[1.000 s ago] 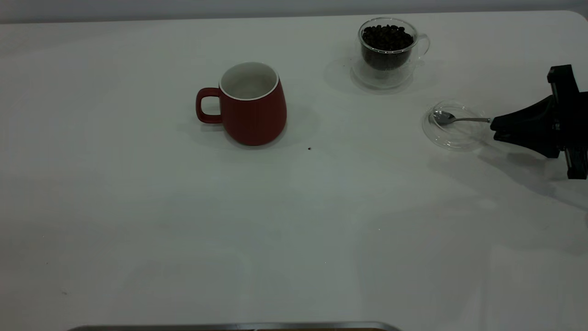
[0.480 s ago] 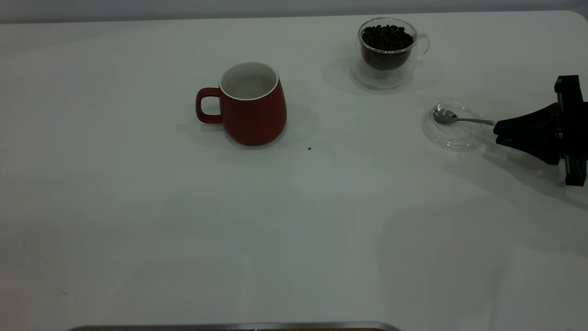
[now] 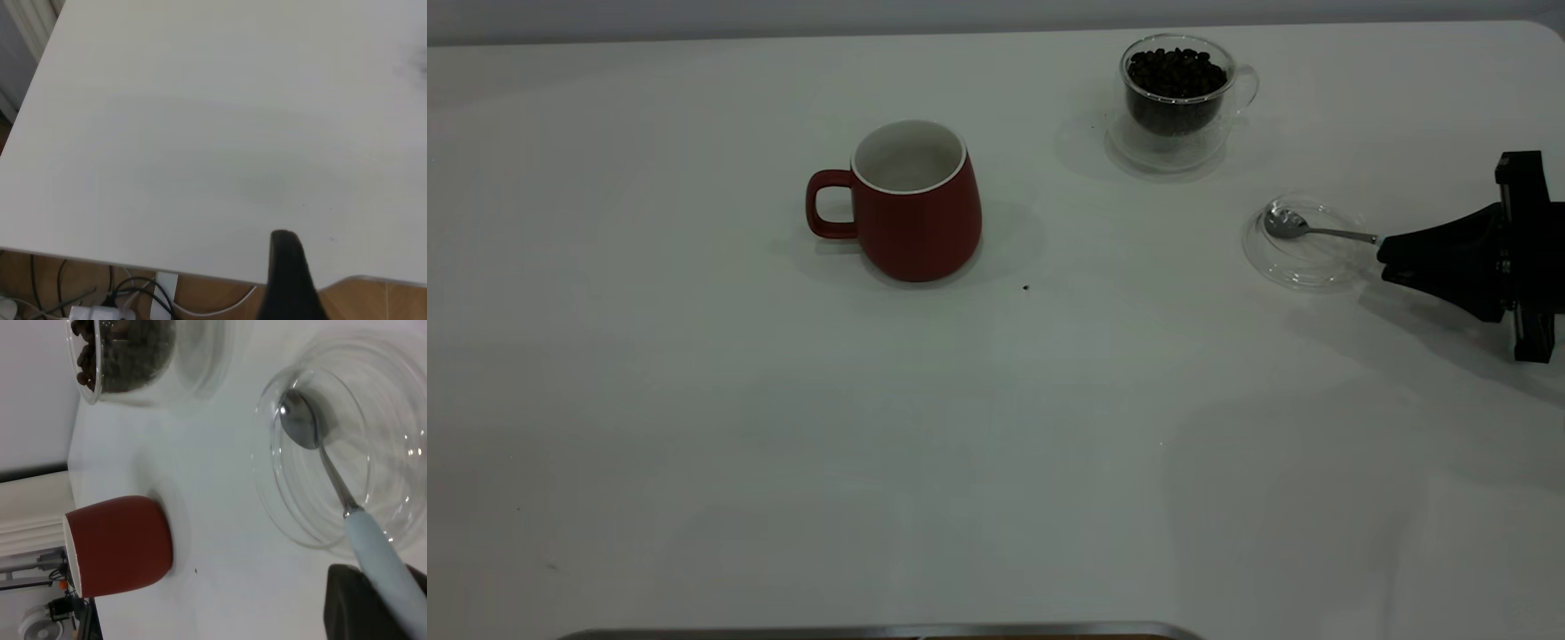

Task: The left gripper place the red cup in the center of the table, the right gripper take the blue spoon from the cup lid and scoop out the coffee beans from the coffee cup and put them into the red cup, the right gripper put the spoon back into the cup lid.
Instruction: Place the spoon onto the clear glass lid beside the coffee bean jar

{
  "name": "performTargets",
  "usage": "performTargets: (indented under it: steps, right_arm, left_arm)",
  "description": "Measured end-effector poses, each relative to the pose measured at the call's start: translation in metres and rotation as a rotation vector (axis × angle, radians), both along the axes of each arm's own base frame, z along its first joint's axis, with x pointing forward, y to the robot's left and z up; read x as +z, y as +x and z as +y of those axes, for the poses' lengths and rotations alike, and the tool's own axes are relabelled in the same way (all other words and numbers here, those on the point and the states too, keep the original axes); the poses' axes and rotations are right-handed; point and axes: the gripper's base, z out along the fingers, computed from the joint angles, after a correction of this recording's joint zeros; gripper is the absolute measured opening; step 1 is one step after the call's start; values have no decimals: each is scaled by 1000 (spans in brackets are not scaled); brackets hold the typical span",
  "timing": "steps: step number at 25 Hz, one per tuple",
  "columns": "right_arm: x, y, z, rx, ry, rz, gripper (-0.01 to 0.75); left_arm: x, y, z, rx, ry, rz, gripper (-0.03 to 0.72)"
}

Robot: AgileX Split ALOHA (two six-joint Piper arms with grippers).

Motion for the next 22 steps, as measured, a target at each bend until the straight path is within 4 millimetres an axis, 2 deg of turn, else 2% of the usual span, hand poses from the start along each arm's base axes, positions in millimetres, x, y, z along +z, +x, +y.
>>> performTargets:
  steps: [5, 15, 22]
  right_arm:
    - [-2, -1, -1, -1, -16, 17, 150]
    - [-7, -3, -1, -16, -24, 64, 317]
    - [-2, -1, -3, -12, -24, 46, 395]
  left_arm:
    - [0, 0, 0, 0, 0, 0, 577]
    - [0, 0, 0, 0, 0, 0, 577]
    - [0, 0, 0, 0, 0, 0, 577]
